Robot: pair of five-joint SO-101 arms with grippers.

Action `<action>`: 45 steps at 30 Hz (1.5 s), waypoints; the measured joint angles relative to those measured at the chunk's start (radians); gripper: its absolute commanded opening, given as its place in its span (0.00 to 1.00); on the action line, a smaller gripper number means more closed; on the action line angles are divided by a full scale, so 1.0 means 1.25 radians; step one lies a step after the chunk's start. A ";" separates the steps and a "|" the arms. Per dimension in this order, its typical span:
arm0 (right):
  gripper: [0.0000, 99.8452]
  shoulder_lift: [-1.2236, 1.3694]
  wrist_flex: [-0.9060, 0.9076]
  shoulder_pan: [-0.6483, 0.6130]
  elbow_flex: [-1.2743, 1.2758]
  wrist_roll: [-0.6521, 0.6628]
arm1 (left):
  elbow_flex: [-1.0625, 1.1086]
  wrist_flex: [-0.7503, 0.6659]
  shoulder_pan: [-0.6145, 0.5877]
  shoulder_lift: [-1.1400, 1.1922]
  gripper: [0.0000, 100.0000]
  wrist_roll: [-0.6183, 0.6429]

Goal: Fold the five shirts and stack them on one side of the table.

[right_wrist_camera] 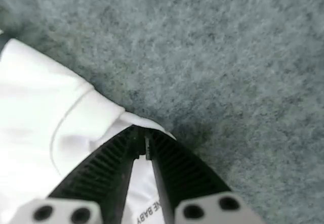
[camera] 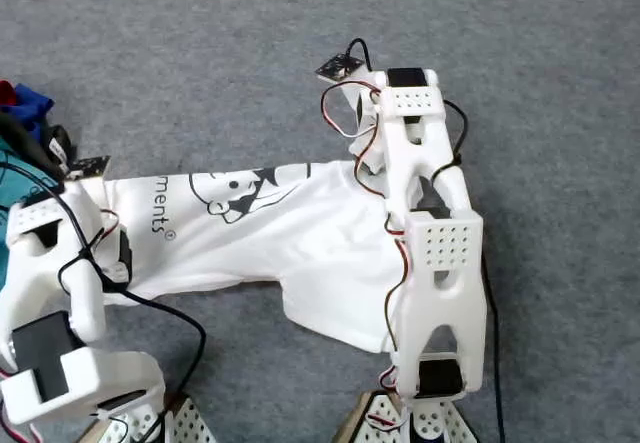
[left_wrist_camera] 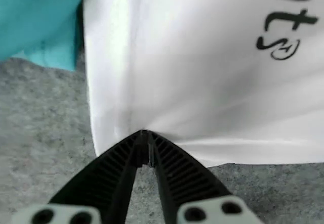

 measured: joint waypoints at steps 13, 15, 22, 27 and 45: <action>0.00 -0.106 0.161 0.022 -0.102 0.016 | -0.331 0.139 0.236 -0.097 0.02 0.200; 0.00 -0.156 0.206 0.021 -0.129 0.016 | -0.358 0.090 0.227 -0.071 0.02 0.209; 0.00 -0.273 0.244 0.022 -0.056 -0.006 | -0.373 -0.125 0.145 0.167 0.02 0.210; 0.00 -0.287 0.221 -0.004 0.119 -0.025 | -0.373 -0.230 0.129 0.313 0.02 0.210; 0.00 -0.311 -0.142 0.080 0.532 -0.037 | -0.394 -0.274 0.129 0.341 0.02 0.214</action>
